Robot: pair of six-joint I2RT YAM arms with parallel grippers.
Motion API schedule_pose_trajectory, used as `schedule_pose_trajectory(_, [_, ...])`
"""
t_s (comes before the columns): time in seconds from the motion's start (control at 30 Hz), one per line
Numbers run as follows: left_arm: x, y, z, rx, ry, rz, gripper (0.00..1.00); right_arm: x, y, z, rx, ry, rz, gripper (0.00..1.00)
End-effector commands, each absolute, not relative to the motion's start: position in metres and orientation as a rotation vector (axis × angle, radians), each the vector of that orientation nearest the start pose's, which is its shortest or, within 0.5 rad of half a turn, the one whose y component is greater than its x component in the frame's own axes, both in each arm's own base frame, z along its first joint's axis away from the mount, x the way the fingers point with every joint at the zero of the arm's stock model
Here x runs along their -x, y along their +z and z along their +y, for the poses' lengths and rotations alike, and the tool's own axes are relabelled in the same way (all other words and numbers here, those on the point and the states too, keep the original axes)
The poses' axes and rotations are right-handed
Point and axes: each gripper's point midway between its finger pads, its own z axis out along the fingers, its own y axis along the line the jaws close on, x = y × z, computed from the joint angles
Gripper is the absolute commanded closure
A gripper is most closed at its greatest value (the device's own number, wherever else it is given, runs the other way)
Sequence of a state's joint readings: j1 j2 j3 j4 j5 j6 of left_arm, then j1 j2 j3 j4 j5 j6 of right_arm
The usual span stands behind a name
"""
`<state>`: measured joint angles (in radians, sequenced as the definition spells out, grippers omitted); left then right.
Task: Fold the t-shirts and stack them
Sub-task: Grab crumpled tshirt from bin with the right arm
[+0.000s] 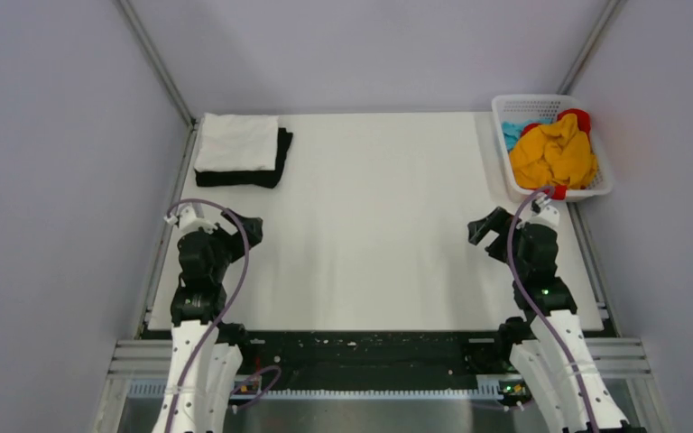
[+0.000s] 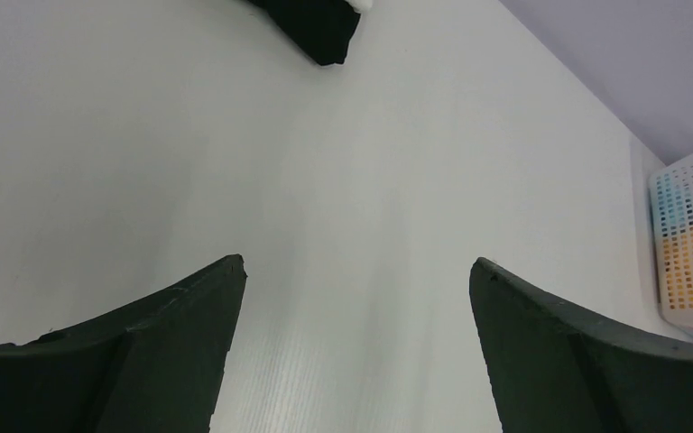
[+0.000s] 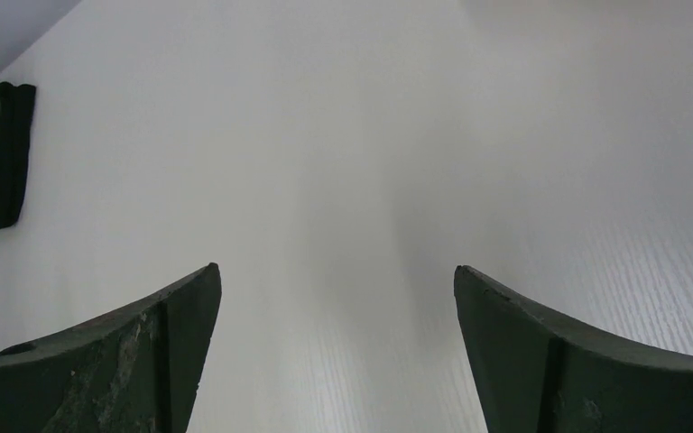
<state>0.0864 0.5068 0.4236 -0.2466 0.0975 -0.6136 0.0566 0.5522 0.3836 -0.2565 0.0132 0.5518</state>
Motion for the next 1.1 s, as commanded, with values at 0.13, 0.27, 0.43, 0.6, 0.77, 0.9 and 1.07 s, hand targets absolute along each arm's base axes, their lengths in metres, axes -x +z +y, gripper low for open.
schedule_pose_trajectory(0.13, [-0.274,0.19,-0.011,0.682,-0.483,1.698,0.01,-0.297,0.219,0.03,-0.372,0.334,1.764,0.01])
schedule_pose_trajectory(0.27, [-0.27,0.19,-0.004,0.698,-0.442,1.686,0.01,-0.316,0.252,0.011,-0.393,0.209,1.742,0.01])
schedule_pose_trajectory(0.43, [-0.269,0.191,-0.009,0.661,-0.453,1.71,0.01,-0.349,0.275,-0.028,-0.48,-0.002,1.808,0.01])
schedule_pose_trajectory(0.6, [-0.276,0.19,-0.014,0.644,-0.479,1.738,0.01,-0.386,0.291,-0.07,-0.542,-0.108,1.903,0.01])
schedule_pose_trajectory(0.77, [-0.287,0.186,-0.019,0.631,-0.508,1.767,0.01,-0.424,0.283,-0.109,-0.611,-0.209,1.929,0.01])
schedule_pose_trajectory(0.9, [-0.294,0.181,-0.023,0.61,-0.529,1.789,0.01,-0.458,0.269,-0.139,-0.69,-0.318,1.94,0.03])
schedule_pose_trajectory(1.07, [-0.295,0.178,-0.04,0.511,-0.595,1.856,0.01,-0.5,0.231,-0.171,-0.768,-0.406,1.975,0.06])
